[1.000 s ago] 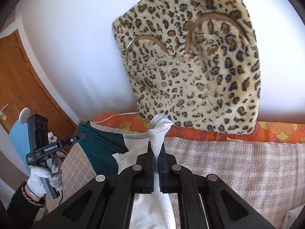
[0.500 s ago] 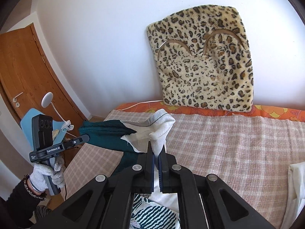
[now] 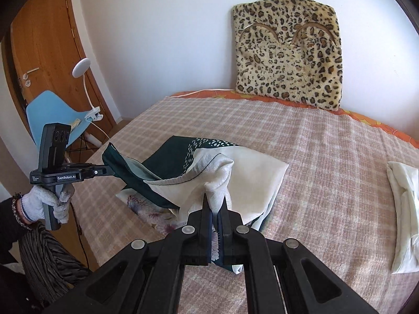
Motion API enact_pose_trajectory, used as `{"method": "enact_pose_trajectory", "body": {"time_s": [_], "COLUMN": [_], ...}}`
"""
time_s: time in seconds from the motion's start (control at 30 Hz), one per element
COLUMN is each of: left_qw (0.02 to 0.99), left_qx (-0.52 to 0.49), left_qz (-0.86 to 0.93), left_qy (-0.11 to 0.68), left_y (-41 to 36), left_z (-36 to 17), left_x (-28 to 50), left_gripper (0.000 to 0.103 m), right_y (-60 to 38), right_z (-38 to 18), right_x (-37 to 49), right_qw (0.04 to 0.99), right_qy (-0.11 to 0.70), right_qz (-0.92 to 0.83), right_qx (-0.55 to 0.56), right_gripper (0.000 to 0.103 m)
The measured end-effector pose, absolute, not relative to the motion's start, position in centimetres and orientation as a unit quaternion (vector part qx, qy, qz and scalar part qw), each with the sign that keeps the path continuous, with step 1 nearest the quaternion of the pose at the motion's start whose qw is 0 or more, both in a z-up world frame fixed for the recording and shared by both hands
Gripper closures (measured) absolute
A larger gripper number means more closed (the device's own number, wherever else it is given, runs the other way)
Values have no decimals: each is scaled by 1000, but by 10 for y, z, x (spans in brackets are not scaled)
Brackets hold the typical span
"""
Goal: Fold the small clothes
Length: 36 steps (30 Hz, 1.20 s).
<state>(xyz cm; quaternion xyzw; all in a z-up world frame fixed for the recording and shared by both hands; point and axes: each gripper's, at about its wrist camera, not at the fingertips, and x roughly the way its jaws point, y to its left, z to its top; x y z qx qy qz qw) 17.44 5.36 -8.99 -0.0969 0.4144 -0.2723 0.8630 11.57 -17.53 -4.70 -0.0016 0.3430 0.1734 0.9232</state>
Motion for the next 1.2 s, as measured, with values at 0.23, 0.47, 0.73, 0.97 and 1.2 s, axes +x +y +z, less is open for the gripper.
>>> {"method": "enact_pose_trajectory", "body": {"time_s": [0.23,0.47,0.73,0.97,1.2], "left_qw": [861,858,872,873,863], "left_qx": [-24,-13,-93,-112,-125], "left_qz": [-279,-287,-265,-283,-290], "left_qy": [425,426,400,381,394], "left_y": [49,73,77,36,-9], "left_z": [-102,-86,-52,-46,-50], "left_x": [149,118,148,190,234], "left_gripper": [101,98,87,80,80], "right_y": [-174,-200,-224,-215,-184], "right_z": [-72,-76,-47,-45,-49], "right_x": [93,62,78,133,200], "right_qw": [923,913,926,925,912], "right_qy": [353,377,346,338,346], "right_qz": [139,142,146,156,194], "right_qx": [-66,-67,38,82,108], "right_gripper": [96,78,72,70,73]}}
